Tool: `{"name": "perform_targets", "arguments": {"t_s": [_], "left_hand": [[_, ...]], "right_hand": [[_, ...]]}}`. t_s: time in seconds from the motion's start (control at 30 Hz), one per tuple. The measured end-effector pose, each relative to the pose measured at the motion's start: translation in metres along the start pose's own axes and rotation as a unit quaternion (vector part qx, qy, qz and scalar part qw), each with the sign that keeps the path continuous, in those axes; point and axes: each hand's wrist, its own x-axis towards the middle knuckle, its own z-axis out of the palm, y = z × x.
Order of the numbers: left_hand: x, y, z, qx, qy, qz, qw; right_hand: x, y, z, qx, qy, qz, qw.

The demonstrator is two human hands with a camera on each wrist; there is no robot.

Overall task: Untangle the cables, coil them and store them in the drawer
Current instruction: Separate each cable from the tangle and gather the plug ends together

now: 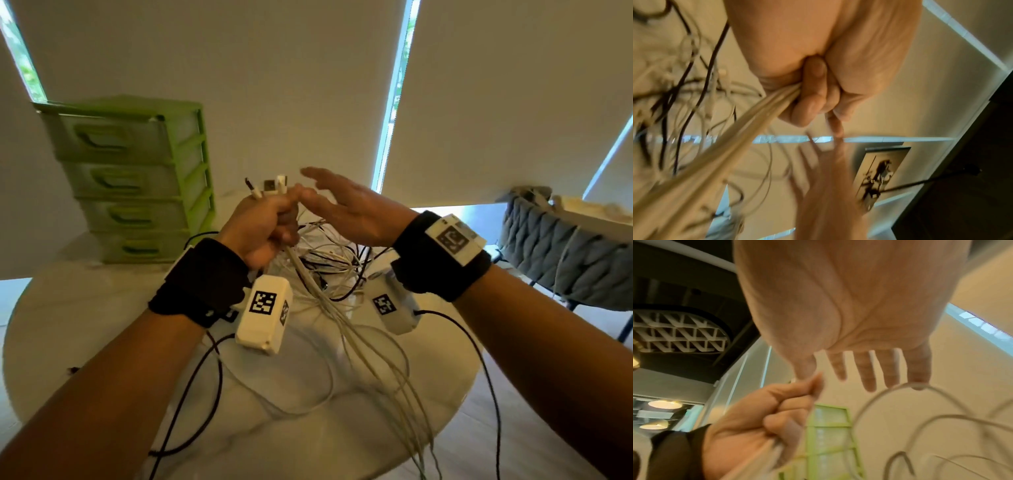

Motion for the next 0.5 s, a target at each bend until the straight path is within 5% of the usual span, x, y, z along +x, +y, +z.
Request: {"name": "perform_targets", "arguments": {"t_s": [0.13,0.33,0.5], "left_hand": [[0.002,0.006,-0.033,-0.06,0.012,0.003,0.998],[0.004,-0.013,-0.061,-0.09,0.038,-0.011,0.995],[0.004,-0.019,-0.07,-0.101,0.05,-0.022,0.993]], "right_hand": [[-0.001,0.048,0.003,-0.216,-0.118,0.109,0.963],[0.02,0.084,-0.022,-0.206,0.079,0.156,0.963],[0.018,0.065,-0.026,-0.172,-0.014,0.134,0.976]]}}
